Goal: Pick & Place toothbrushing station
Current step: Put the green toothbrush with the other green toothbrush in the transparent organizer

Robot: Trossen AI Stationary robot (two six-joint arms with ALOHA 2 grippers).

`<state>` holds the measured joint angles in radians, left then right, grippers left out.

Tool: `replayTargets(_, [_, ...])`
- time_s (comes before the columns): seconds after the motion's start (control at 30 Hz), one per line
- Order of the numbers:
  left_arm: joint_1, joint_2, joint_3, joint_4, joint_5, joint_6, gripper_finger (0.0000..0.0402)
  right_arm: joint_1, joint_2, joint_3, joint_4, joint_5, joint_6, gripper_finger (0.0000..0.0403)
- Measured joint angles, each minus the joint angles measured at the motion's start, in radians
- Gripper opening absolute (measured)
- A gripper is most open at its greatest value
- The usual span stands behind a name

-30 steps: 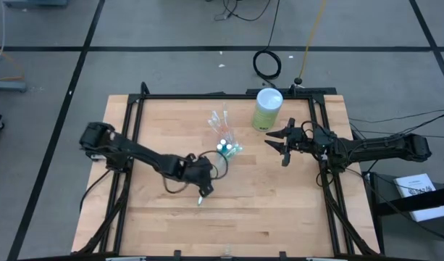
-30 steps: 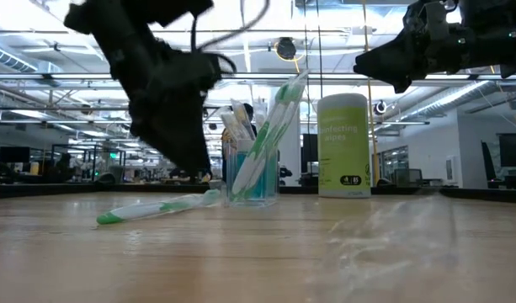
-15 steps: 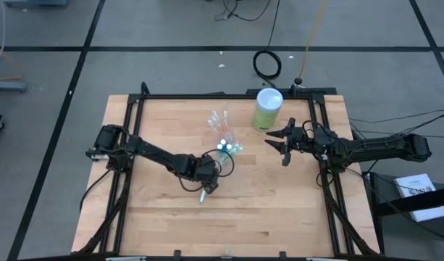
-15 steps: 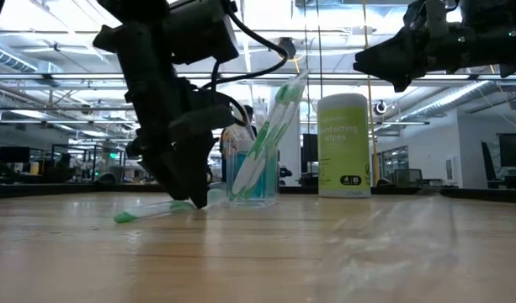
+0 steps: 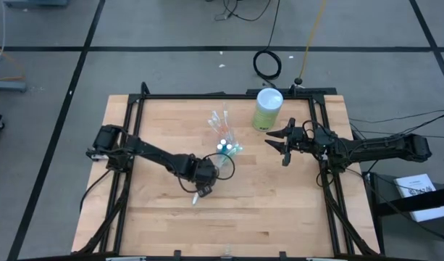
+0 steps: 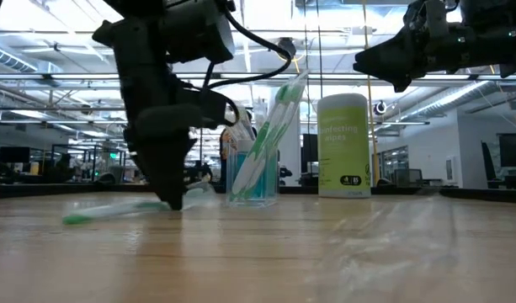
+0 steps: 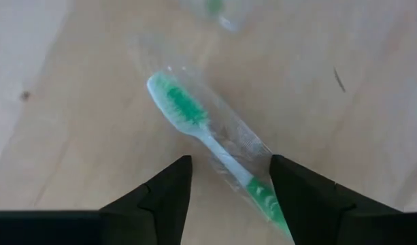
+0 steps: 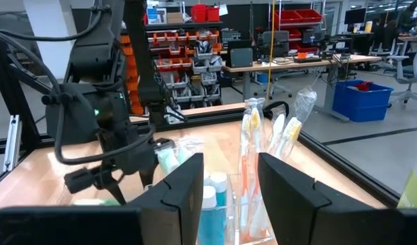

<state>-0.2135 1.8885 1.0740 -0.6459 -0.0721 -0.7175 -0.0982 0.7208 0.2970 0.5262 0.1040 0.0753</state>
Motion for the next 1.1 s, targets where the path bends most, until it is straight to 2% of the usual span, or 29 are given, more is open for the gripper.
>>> replayTargets(0.17, [-0.02, -0.017, -0.003, -0.04, 0.072, 0.035, 0.0211, 0.0, 0.0, 0.0, 0.0, 0.0, 0.0, 0.013])
replayTargets(0.37, [-0.016, -0.113, -0.017, -0.085, 0.106, -0.099, 0.0211, 0.0, 0.0, 0.0, 0.0, 0.0, 0.0, 0.013])
replayTargets(0.53, [-0.014, -0.195, -0.012, -0.077, 0.047, -0.189, 0.0211, 0.0, 0.0, 0.0, 0.0, 0.0, 0.0, 0.013])
replayTargets(0.63, [-0.013, -0.2, -0.013, -0.073, 0.011, -0.208, 0.0211, 0.0, 0.0, 0.0, 0.0, 0.0, 0.0, 0.013])
replayTargets(0.77, [-0.014, -0.196, -0.012, -0.076, 0.011, -0.243, 0.0211, 0.0, 0.0, 0.0, 0.0, 0.0, 0.009, 0.013])
replayTargets(0.97, [-0.028, -0.195, -0.012, -0.13, 0.007, -0.317, 0.0211, 0.0, 0.0, 0.0, 0.0, 0.0, 0.01, 0.013])
replayTargets(1.1, [-0.036, -0.195, -0.012, -0.172, -0.032, -0.38, 0.0211, 0.0, 0.0, 0.0, 0.0, 0.0, 0.01, 0.013])
